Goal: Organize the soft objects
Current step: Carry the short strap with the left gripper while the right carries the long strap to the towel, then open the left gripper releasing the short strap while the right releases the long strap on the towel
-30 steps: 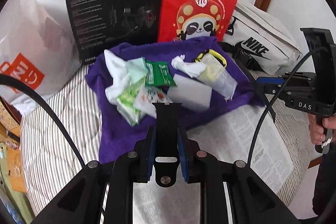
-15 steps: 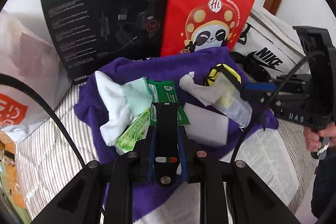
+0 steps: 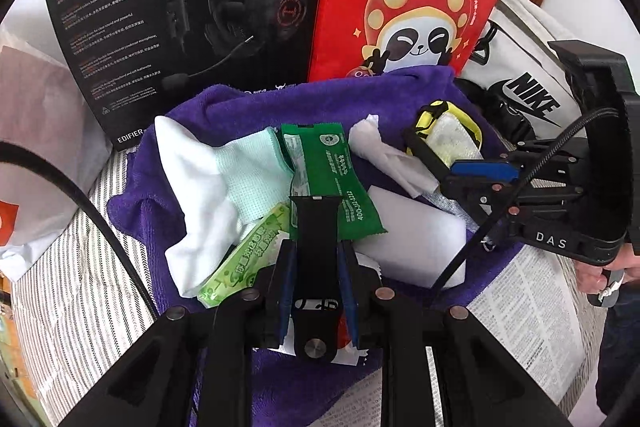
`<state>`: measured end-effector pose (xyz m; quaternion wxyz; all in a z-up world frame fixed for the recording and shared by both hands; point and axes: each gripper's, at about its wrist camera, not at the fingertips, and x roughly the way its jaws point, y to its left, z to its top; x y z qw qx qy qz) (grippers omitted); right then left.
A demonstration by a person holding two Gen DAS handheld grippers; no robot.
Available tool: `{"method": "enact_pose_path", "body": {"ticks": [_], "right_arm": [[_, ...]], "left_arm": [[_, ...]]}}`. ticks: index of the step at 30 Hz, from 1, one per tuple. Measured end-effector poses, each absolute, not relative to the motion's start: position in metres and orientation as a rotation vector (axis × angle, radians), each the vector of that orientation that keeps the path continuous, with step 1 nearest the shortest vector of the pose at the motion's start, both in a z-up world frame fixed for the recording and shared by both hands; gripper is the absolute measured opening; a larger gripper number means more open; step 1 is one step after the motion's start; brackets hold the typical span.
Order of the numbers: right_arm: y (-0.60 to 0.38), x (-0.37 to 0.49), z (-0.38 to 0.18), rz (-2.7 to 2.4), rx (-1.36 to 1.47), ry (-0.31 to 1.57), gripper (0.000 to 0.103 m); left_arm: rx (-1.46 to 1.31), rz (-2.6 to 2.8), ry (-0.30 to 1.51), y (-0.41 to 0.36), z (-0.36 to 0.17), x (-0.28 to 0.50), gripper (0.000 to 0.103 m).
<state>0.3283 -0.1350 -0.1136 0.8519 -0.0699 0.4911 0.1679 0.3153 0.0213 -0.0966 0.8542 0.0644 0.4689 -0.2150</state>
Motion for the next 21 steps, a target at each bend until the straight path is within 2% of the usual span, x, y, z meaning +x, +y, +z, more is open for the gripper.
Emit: {"method": "enact_pose_path", "body": {"ticks": [5, 7, 9, 10, 11, 12, 16, 21], "right_arm": [[-0.138, 0.335, -0.118, 0.362, -0.126, 1.030, 0.020], [-0.138, 0.335, -0.117, 0.367, -0.126, 1.038, 0.021], [-0.137, 0.334, -0.116, 0.370, -0.129, 1.037, 0.021], [-0.137, 0.333, -0.116, 0.372, -0.132, 1.041, 0.023], [-0.138, 0.332, -0.116, 0.371, -0.130, 1.047, 0.031], [-0.139, 0.330, -0.115, 0.371, -0.126, 1.049, 0.035], [-0.143, 0.319, -0.106, 0.366, -0.119, 1.028, 0.040], [-0.146, 0.301, -0.085, 0.340, -0.116, 1.000, 0.048]], "left_arm": [[0.132, -0.446, 0.990, 0.021, -0.097, 0.317, 0.027], [0.139, -0.441, 0.989, 0.020, -0.096, 0.316, 0.035], [0.148, -0.437, 0.987, 0.020, -0.096, 0.315, 0.048], [0.149, -0.438, 0.986, 0.020, -0.095, 0.314, 0.048], [0.150, -0.440, 0.987, 0.020, -0.095, 0.312, 0.048], [0.150, -0.439, 0.988, 0.021, -0.094, 0.311, 0.049], [0.147, -0.426, 0.983, 0.025, -0.086, 0.304, 0.054], [0.148, -0.412, 0.957, 0.028, -0.069, 0.288, 0.068]]}}
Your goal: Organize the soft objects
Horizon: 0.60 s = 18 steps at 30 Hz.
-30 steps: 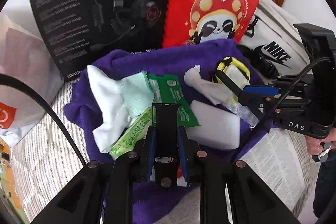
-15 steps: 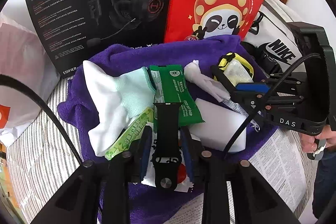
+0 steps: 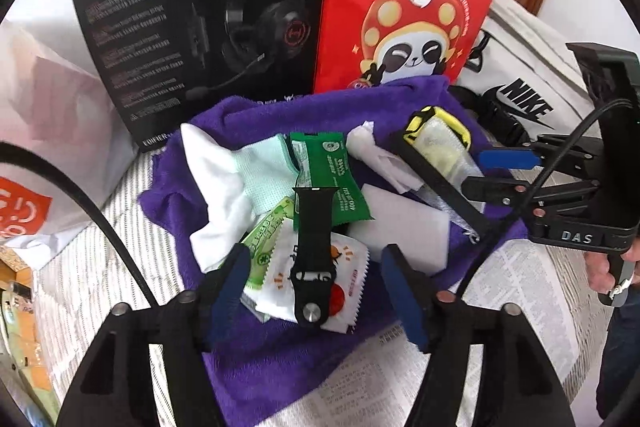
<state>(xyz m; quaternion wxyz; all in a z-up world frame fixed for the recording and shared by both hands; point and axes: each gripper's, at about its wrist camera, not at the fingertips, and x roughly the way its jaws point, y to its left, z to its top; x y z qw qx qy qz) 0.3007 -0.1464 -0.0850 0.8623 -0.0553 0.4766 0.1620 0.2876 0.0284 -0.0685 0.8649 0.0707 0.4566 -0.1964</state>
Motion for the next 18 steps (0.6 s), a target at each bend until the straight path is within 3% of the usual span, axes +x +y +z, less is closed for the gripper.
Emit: {"method": "enact_pose_path", "body": {"ticks": [7, 9, 14, 18], "right_arm": [[-0.155, 0.256, -0.048, 0.290, -0.065, 0.962, 0.071], [-0.157, 0.240, -0.038, 0.268, -0.066, 0.942, 0.073], [-0.157, 0.195, -0.022, 0.233, -0.061, 0.894, 0.092], [-0.159, 0.163, -0.017, 0.203, -0.024, 0.872, 0.098]], "left_arm": [[0.138, -0.361, 0.916, 0.033, -0.043, 0.246, 0.081], [0.123, -0.344, 0.902, 0.036, -0.036, 0.227, 0.086], [0.087, -0.305, 0.863, 0.041, -0.024, 0.184, 0.086], [0.069, -0.274, 0.825, 0.039, -0.017, 0.149, 0.093]]}}
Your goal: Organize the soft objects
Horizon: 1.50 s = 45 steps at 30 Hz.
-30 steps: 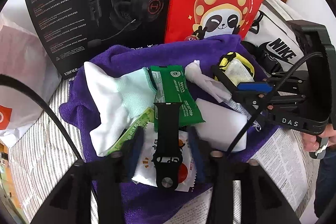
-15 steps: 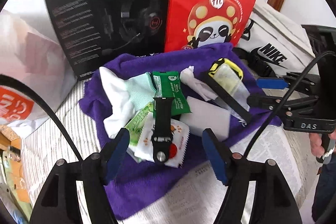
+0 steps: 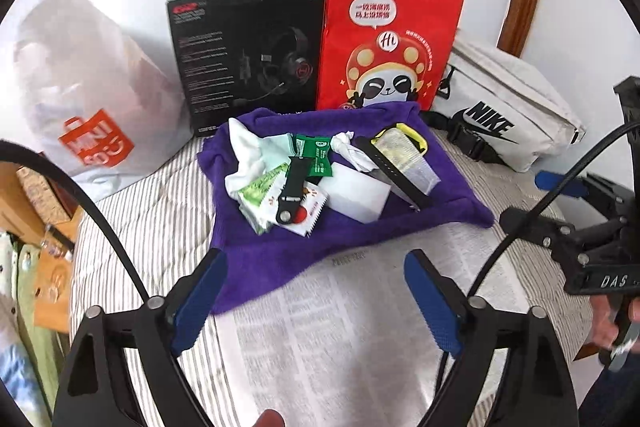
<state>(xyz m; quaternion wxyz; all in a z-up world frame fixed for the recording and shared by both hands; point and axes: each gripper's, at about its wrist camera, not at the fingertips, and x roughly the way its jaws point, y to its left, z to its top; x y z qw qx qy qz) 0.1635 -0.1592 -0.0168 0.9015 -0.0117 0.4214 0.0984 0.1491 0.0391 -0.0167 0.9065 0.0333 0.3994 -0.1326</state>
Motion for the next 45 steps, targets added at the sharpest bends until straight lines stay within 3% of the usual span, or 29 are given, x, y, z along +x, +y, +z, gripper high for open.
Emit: {"method": "enact_pose_path", "body": {"ticks": [4, 19, 45], "right_arm": [[-0.161, 0.136, -0.018, 0.154, 0.000, 0.862, 0.103], [-0.169, 0.055, -0.026, 0.082, -0.004, 0.802, 0.103], [-0.166, 0.042, -0.032, 0.053, -0.015, 0.808, 0.103]], "left_arm": [[0.073, -0.245, 0.807, 0.033, -0.016, 0.119, 0.094], [0.040, -0.177, 0.711, 0.024, -0.016, 0.048, 0.099], [0.023, -0.160, 0.717, 0.032, -0.024, 0.039, 0.099]]}}
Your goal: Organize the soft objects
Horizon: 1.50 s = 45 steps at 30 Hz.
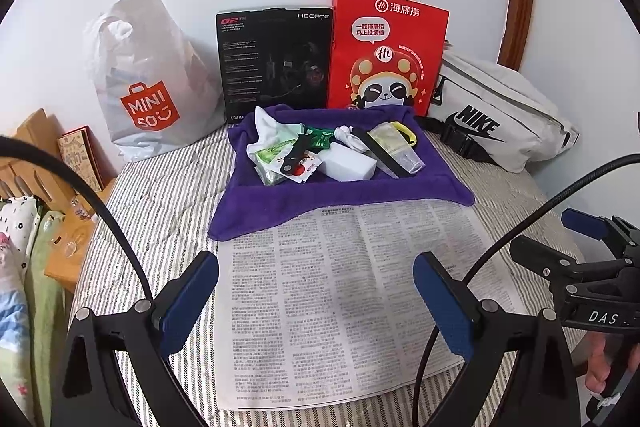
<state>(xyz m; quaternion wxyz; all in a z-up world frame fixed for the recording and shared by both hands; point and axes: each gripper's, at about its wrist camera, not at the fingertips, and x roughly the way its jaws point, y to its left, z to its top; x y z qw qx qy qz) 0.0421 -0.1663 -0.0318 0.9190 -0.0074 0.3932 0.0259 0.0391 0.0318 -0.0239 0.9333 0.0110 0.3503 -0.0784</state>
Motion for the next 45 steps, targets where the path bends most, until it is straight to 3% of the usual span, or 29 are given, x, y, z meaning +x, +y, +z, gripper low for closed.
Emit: {"method": "enact_pose_path", "body": {"ticks": [45], "right_arm": [[-0.1660, 0.0381, -0.0280, 0.048, -0.023, 0.806, 0.103]], "left_arm": [[0.050, -0.157, 0.728, 0.0312, -0.0256, 0.0344, 0.099]]}}
